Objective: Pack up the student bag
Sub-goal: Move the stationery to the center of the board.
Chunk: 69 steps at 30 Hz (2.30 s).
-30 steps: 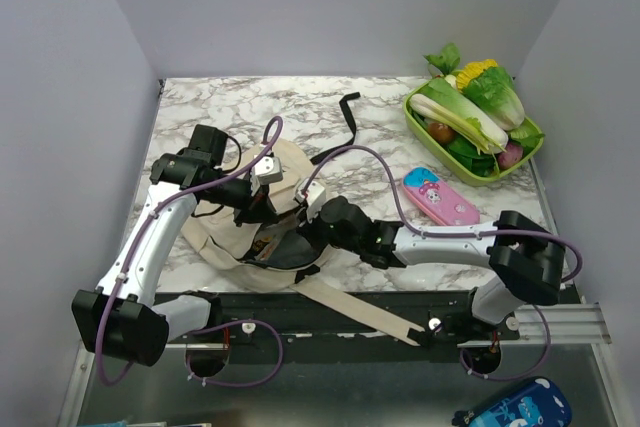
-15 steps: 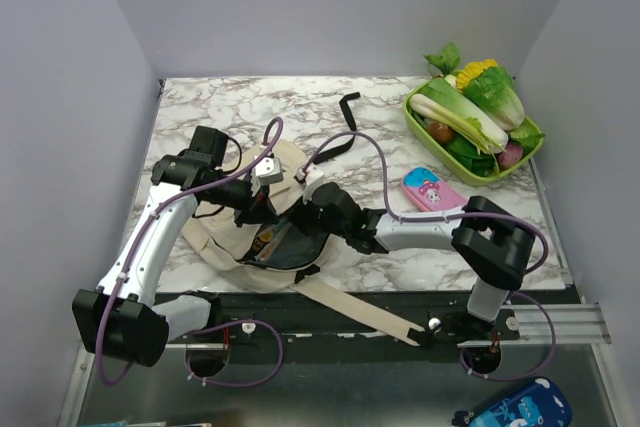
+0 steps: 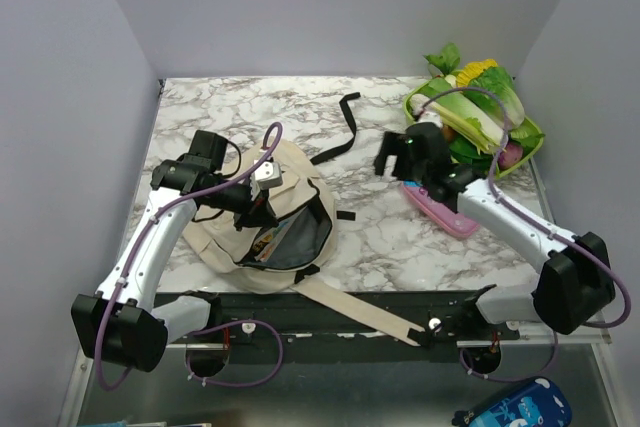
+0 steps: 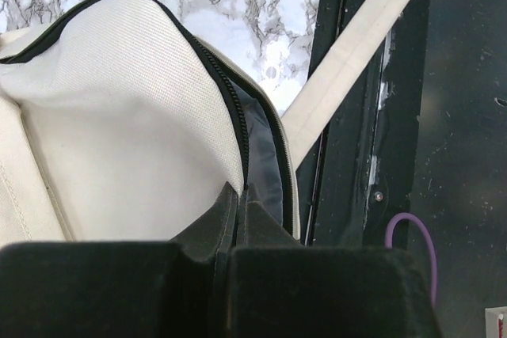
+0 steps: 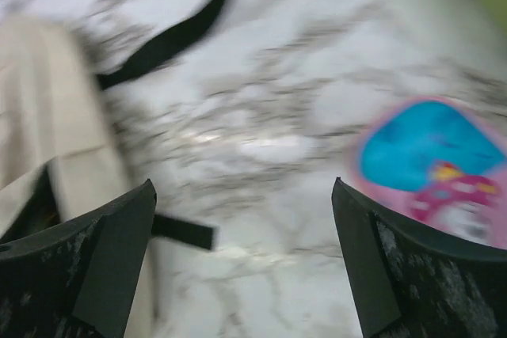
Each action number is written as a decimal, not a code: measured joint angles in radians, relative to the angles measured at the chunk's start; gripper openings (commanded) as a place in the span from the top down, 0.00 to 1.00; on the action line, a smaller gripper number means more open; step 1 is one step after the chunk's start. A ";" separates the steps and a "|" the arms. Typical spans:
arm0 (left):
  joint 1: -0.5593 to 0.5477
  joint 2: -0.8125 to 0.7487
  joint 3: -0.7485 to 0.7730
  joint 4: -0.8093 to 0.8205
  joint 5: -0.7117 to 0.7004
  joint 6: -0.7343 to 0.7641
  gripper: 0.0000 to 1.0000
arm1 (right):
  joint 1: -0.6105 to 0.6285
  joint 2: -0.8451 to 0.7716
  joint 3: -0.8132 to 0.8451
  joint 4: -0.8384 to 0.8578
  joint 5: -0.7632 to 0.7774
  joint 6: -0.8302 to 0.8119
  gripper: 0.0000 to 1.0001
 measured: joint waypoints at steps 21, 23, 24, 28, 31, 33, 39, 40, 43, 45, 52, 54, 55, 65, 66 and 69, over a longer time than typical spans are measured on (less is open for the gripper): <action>0.000 -0.022 -0.026 0.014 0.000 -0.002 1.00 | -0.496 0.035 -0.098 -0.389 0.226 0.201 0.00; 0.000 -0.022 -0.026 0.014 0.000 -0.002 1.00 | -0.509 0.041 -0.100 -0.389 0.241 0.245 0.00; 0.000 -0.022 -0.026 0.014 0.000 -0.002 1.00 | -0.514 0.045 -0.100 -0.389 0.245 0.261 0.00; 0.000 -0.022 -0.026 0.014 0.000 -0.002 1.00 | -0.521 0.089 -0.100 -0.388 0.243 0.320 0.00; 0.000 -0.022 -0.026 0.014 0.000 -0.002 1.00 | -0.523 0.102 -0.101 -0.378 0.231 0.332 0.00; 0.000 -0.022 -0.026 0.014 0.000 -0.002 1.00 | -0.526 0.090 -0.114 -0.360 0.213 0.333 0.00; 0.000 -0.022 -0.026 0.014 0.000 -0.002 1.00 | -0.471 -0.028 -0.227 -0.239 0.144 0.391 0.00; 0.000 -0.022 -0.026 0.014 0.000 -0.002 1.00 | -0.430 -0.047 -0.239 -0.221 0.120 0.421 0.00; 0.000 -0.021 -0.025 0.014 0.000 -0.005 1.00 | -0.285 -0.072 -0.249 -0.183 0.033 0.527 0.00; 0.000 -0.021 -0.024 0.014 0.000 -0.005 1.00 | -0.210 -0.080 -0.248 -0.175 -0.037 0.596 0.00; 0.000 -0.021 -0.023 0.014 0.000 -0.006 1.00 | -0.159 -0.119 -0.171 -0.282 -0.071 0.671 0.00; 0.000 -0.022 -0.023 0.014 0.000 -0.006 1.00 | -0.164 -0.119 -0.128 -0.290 -0.039 0.655 0.00; 0.000 -0.023 -0.023 0.014 0.000 -0.006 1.00 | -0.164 -0.115 -0.110 -0.289 -0.019 0.642 0.00; 0.000 -0.051 -0.023 0.016 -0.015 -0.007 1.00 | -0.166 0.136 -0.076 -0.144 0.089 0.387 0.00; 0.000 -0.053 -0.023 0.016 -0.017 -0.008 1.00 | -0.166 0.157 -0.076 -0.121 0.082 0.358 0.00; 0.000 -0.054 -0.023 0.016 -0.019 -0.009 1.00 | -0.172 0.194 -0.076 -0.048 0.031 0.291 0.00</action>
